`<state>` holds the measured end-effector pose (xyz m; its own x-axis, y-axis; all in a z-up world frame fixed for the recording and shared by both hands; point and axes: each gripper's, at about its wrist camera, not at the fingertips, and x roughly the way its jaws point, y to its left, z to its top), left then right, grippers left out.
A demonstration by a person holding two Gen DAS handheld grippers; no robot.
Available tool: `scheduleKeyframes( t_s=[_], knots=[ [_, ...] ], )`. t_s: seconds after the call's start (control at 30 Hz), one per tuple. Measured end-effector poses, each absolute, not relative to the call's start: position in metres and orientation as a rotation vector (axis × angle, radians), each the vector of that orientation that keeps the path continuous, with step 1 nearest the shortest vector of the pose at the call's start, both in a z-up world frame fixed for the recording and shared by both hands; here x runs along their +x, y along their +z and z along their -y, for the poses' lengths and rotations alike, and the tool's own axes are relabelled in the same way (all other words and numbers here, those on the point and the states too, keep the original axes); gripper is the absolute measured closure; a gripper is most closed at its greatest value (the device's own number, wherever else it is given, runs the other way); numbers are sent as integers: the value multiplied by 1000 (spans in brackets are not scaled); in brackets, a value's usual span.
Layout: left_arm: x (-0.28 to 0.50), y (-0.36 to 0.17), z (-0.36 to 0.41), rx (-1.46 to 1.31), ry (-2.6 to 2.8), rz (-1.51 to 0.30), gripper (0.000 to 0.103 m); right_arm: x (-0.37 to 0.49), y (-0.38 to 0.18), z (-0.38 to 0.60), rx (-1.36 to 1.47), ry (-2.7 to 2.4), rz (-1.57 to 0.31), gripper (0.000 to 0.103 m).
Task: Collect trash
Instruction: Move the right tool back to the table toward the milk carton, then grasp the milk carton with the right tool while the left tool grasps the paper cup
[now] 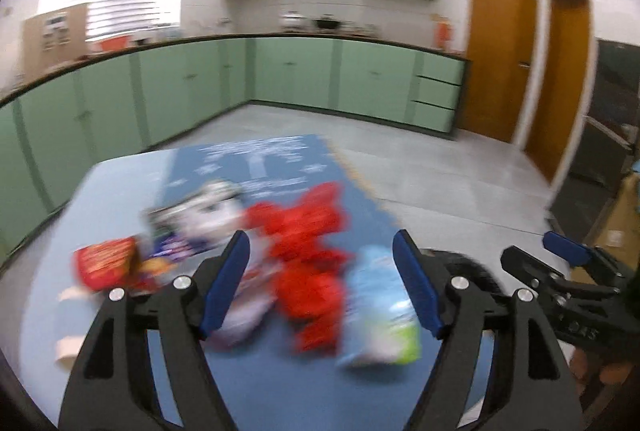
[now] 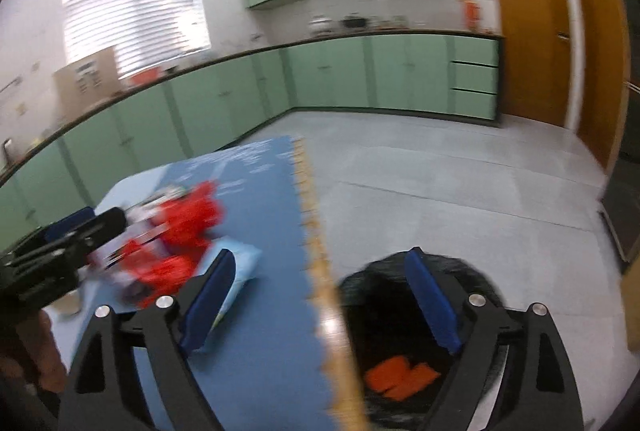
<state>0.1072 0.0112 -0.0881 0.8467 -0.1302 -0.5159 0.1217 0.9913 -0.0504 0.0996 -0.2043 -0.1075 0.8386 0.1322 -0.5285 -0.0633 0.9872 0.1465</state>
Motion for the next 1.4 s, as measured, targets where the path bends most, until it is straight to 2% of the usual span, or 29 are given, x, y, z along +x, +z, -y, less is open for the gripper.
scheduleKeyframes(
  t_s=[0.33, 0.97, 1.0, 1.07, 1.13, 1.3, 1.4],
  knots=[
    [70, -92, -77, -65, 20, -548, 31, 100, -125, 119, 81, 189, -614, 18],
    [58, -120, -122, -132, 111, -549, 31, 130, -171, 94, 35, 90, -754, 15],
    [58, -121, -123, -133, 111, -550, 31, 132, -173, 94, 40, 93, -768, 17],
    [59, -122, -125, -136, 114, -555, 31, 134, -177, 96, 55, 112, -794, 30],
    [60, -124, -128, -137, 121, -559, 31, 136, -181, 98, 77, 144, -815, 52],
    [59, -127, -132, -127, 152, -560, 30, 134, -180, 102, 93, 178, -826, 54],
    [54, -129, -135, -110, 180, -553, 22, 127, -172, 110, 84, 156, -805, 54]
  ],
)
